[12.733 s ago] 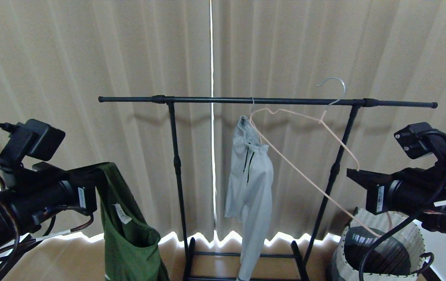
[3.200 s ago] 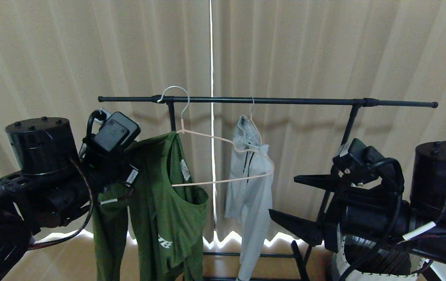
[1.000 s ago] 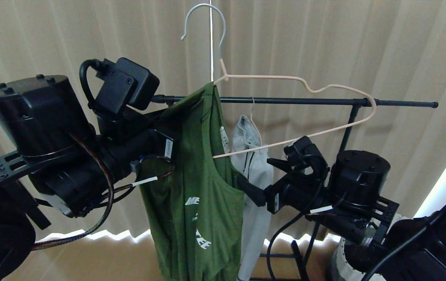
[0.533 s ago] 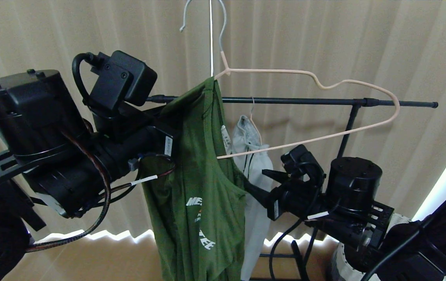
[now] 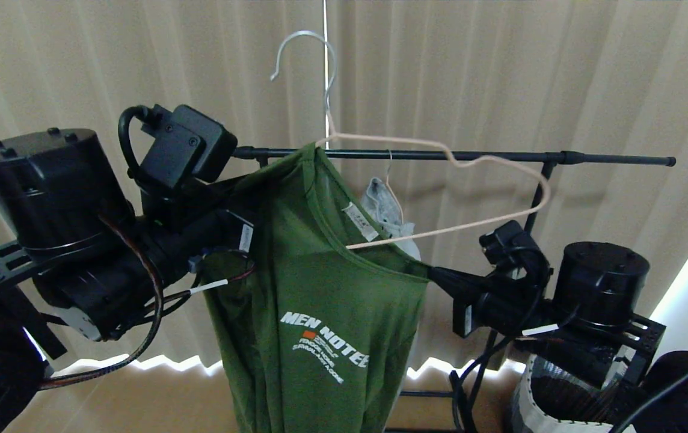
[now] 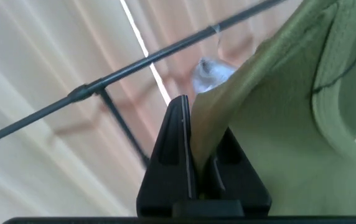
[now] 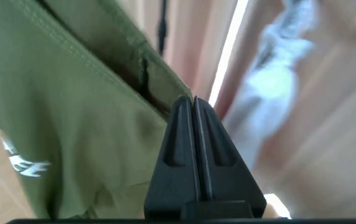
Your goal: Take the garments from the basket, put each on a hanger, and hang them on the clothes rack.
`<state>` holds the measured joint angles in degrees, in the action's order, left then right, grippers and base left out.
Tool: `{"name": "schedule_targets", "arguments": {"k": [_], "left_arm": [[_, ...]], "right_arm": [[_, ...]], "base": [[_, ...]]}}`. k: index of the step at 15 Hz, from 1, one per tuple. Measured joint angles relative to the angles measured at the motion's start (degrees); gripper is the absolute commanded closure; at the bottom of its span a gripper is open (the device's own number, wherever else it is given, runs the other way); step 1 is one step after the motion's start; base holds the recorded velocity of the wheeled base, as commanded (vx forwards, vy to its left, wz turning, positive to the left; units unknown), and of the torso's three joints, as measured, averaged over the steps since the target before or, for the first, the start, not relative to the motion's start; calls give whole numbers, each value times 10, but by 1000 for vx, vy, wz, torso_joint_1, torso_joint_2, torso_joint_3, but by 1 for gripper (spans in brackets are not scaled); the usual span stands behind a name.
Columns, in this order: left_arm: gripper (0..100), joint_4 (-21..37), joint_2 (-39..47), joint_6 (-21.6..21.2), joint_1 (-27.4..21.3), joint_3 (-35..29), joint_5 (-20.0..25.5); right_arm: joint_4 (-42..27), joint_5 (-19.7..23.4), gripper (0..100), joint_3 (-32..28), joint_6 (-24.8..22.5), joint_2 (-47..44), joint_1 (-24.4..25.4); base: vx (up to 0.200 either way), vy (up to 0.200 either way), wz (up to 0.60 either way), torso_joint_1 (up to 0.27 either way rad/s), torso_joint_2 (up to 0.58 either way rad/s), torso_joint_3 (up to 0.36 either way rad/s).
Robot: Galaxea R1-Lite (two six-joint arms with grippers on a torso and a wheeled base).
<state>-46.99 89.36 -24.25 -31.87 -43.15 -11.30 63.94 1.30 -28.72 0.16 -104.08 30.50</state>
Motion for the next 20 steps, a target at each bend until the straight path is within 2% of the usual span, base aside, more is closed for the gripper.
{"name": "schedule_targets", "arguments": {"k": [2,10,18,20], "left_arm": [[100,0,1,-33,26,31,-1],[100,-1,1,-51,55,95,-1],[100,-1,1,-113,79,133,-3],[100,-1,2,-115,82,136,-3]], "right_arm": [[0,0,100,12,0,19,-25],[0,0,100,17,-14,39,-63],[0,1,100,18,-15,54,-65],[0,6,100,20,-15,56,-63]], "base": [[0,0,0,0,0,0],[0,0,0,0,0,0],[0,0,0,0,0,0],[0,0,0,0,0,0]]}}
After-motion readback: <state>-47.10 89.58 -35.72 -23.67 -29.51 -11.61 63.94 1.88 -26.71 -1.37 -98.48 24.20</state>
